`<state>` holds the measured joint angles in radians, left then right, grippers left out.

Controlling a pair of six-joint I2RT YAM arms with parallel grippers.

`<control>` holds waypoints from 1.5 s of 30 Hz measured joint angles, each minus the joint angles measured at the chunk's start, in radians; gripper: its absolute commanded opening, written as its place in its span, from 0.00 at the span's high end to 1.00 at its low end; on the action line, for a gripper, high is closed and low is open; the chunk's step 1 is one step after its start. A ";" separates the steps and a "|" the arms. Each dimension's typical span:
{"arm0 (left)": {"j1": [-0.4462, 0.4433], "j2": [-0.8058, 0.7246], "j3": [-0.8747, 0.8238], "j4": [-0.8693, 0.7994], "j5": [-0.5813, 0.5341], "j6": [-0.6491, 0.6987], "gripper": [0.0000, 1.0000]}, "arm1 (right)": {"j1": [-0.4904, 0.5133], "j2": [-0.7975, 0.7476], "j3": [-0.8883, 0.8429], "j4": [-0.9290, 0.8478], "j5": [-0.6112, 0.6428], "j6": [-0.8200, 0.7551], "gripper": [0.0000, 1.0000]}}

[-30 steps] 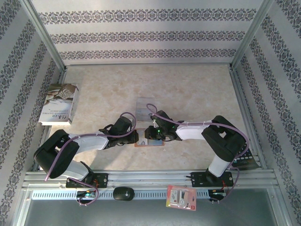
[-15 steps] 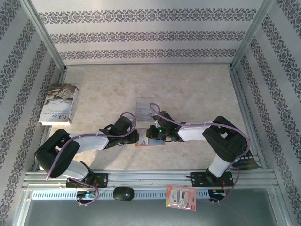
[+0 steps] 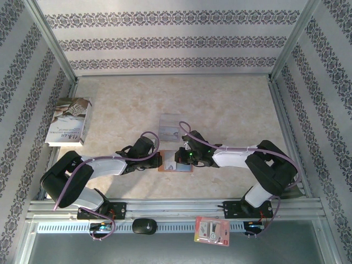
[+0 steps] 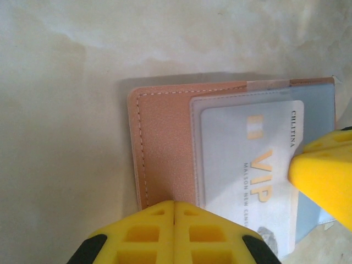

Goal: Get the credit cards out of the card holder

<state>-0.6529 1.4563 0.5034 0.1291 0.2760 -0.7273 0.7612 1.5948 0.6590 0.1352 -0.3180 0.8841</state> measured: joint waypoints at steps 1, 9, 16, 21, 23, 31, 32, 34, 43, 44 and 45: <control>0.001 0.000 0.000 0.000 0.001 0.000 0.95 | 0.000 -0.003 0.000 -0.010 0.005 -0.001 1.00; 0.000 0.000 -0.004 0.007 0.013 0.000 0.95 | 0.000 -0.077 0.000 -0.133 0.048 -0.053 1.00; 0.003 0.000 -0.011 0.003 0.010 -0.001 0.95 | 0.002 -0.123 0.037 -0.262 0.120 -0.085 1.00; 0.005 -0.001 -0.011 0.003 0.013 -0.009 0.84 | 0.015 -0.107 0.062 -0.285 0.132 -0.095 1.00; 0.005 -0.011 -0.011 0.002 0.016 -0.013 0.79 | 0.023 -0.079 0.075 -0.272 0.130 -0.095 1.00; 0.006 -0.148 -0.010 -0.082 -0.020 0.013 0.77 | 0.054 -0.001 0.095 -0.198 0.119 -0.071 1.00; 0.006 -0.159 -0.006 -0.088 -0.020 0.016 0.77 | 0.055 0.005 0.102 -0.192 0.117 -0.071 1.00; 0.004 -0.164 0.002 -0.090 -0.020 0.020 0.78 | 0.060 0.015 0.114 -0.182 0.117 -0.069 1.00; -0.060 -0.006 0.056 -0.034 -0.004 0.014 0.86 | 0.062 0.039 0.118 -0.143 0.114 -0.048 1.00; -0.062 0.010 0.056 -0.030 -0.003 0.013 0.87 | 0.062 0.039 0.118 -0.140 0.112 -0.045 1.00; -0.063 0.021 0.056 -0.030 -0.004 0.010 0.89 | 0.062 0.039 0.118 -0.139 0.111 -0.045 1.00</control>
<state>-0.7162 1.4773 0.5598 0.0994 0.2722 -0.7170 0.8230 1.6333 0.7773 -0.0036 -0.2070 0.8391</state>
